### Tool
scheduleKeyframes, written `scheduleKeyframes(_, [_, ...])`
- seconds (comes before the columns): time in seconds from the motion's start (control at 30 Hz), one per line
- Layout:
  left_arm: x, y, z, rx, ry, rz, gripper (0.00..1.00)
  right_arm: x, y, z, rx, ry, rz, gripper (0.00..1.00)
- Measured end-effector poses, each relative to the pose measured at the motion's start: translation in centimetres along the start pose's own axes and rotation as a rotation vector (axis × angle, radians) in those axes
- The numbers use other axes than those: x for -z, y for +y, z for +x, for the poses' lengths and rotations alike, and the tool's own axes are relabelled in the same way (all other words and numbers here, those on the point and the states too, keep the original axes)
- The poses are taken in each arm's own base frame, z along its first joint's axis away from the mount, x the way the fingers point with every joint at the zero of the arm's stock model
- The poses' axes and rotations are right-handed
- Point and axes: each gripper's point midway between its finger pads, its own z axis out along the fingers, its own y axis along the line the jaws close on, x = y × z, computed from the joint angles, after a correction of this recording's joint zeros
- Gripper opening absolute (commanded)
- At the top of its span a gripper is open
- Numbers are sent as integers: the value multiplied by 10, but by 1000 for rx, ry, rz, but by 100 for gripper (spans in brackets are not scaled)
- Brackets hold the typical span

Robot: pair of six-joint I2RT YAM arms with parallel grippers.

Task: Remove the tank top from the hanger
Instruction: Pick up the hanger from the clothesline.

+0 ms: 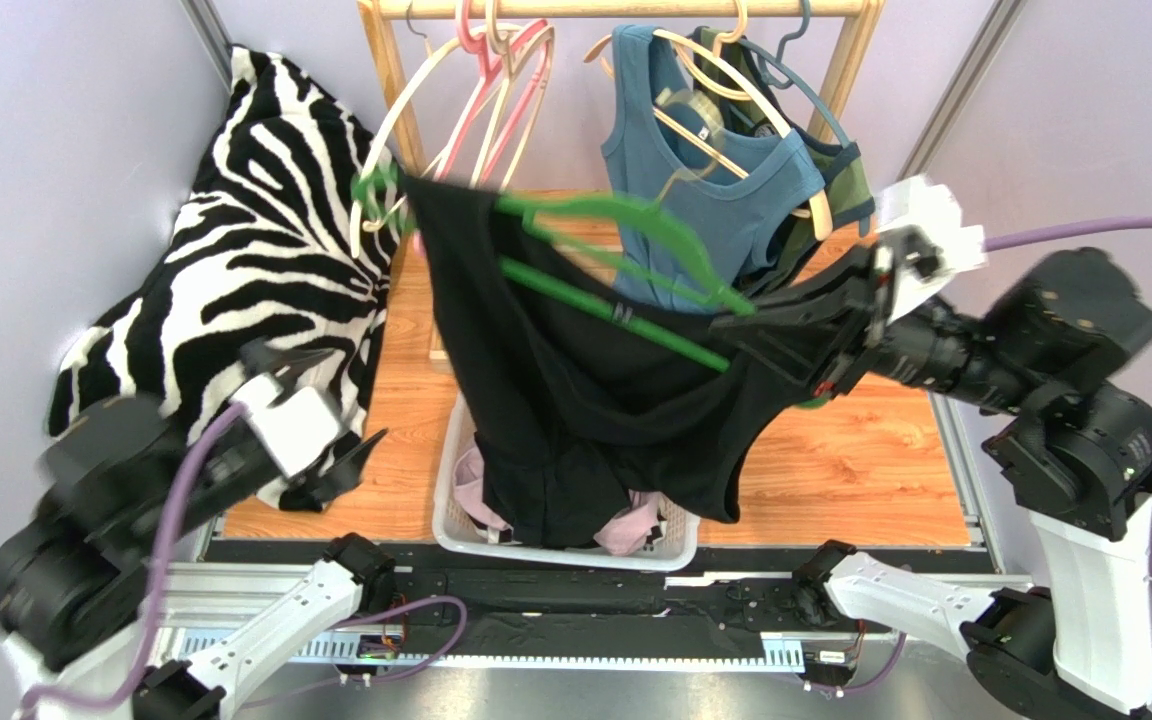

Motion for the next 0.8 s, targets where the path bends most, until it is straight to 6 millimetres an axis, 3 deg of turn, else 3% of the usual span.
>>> scheduleKeyframes(0.2, [54,1,-49,-92,-246,-58,99,3,2,76,-24,220,-61,0])
scheduleKeyframes(0.33, [61,1,-70,-122,-323,-37,99,7,-2,107,16,293,-71,0])
scheduleKeyframes(0.43, [47,-5,-76,-131,-328,33,99,9,-1,127,85,341,-96,0])
scheduleKeyframes(0.53, [21,-8,-78,-127,-300,118,99,11,3,146,160,379,-138,0])
scheduleKeyframes(0.7, [-31,-19,-73,-87,-218,298,99,9,3,153,242,393,-164,0])
scheduleKeyframes(0.8, [-45,-29,-69,-54,-186,386,95,8,1,153,279,395,-163,0])
